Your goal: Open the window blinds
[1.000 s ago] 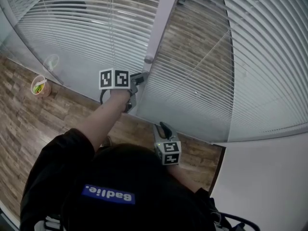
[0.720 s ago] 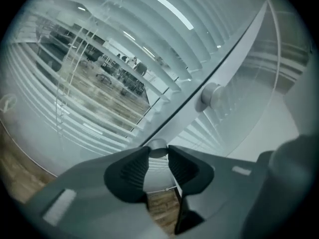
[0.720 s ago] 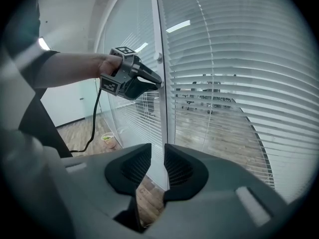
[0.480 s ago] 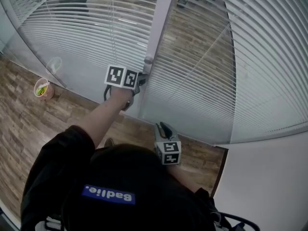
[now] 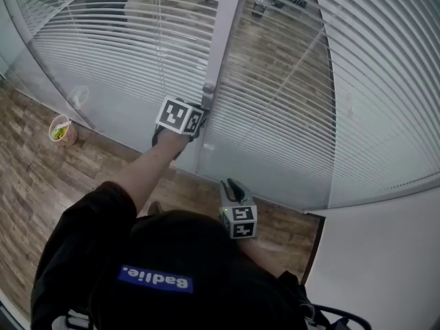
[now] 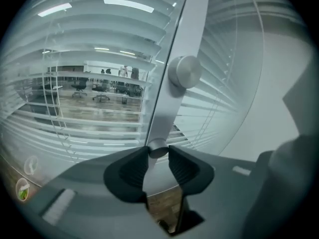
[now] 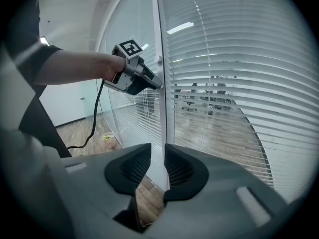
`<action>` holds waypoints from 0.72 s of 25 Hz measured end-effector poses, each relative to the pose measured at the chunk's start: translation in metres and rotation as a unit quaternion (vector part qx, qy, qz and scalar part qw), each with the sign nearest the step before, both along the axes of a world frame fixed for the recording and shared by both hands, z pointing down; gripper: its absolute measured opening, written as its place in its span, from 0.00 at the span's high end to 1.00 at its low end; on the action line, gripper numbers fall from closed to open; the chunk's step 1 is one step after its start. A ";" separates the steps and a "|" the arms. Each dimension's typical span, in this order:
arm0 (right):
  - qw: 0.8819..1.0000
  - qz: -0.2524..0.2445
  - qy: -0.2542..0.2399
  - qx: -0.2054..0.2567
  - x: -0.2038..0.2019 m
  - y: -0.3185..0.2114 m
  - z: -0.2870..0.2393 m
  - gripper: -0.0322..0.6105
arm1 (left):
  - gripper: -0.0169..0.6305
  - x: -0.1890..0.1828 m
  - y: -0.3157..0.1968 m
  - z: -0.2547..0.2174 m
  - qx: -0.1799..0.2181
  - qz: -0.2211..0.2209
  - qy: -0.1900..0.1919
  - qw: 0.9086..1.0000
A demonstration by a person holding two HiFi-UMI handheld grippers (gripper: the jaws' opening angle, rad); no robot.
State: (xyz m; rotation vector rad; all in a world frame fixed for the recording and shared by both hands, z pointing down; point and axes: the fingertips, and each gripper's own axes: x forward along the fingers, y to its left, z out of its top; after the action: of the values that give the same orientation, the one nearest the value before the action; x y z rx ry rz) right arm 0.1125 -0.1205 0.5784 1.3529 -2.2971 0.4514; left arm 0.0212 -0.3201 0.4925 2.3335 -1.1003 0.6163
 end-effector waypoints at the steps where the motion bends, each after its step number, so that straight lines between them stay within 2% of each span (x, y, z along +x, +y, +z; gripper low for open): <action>1: 1.000 -0.002 0.000 0.000 -0.001 0.000 0.002 0.81 | 0.77 -0.001 -0.001 0.001 0.005 -0.001 -0.004 1.000; 6: 1.000 -0.008 -0.001 -0.007 -0.004 0.003 0.014 0.78 | 0.77 -0.009 0.004 0.019 0.010 -0.001 -0.013 1.000; 9: 1.000 -0.012 0.000 -0.006 -0.003 0.000 0.012 0.77 | 0.77 -0.017 0.015 0.019 0.016 -0.003 0.005 1.000; 13: 1.000 -0.026 -0.007 -0.005 -0.008 0.001 0.013 0.78 | 0.78 -0.030 0.040 0.005 0.060 -0.005 0.035 0.998; 18: 0.999 -0.046 -0.016 0.004 -0.023 0.003 0.009 0.78 | 0.82 -0.039 0.072 -0.033 0.118 -0.010 0.084 0.989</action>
State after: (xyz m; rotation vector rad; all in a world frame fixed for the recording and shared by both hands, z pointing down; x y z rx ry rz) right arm 0.0898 -0.1173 0.5872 1.2463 -2.3769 0.4372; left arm -0.0178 -0.2478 0.4600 2.5177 -1.1702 0.2884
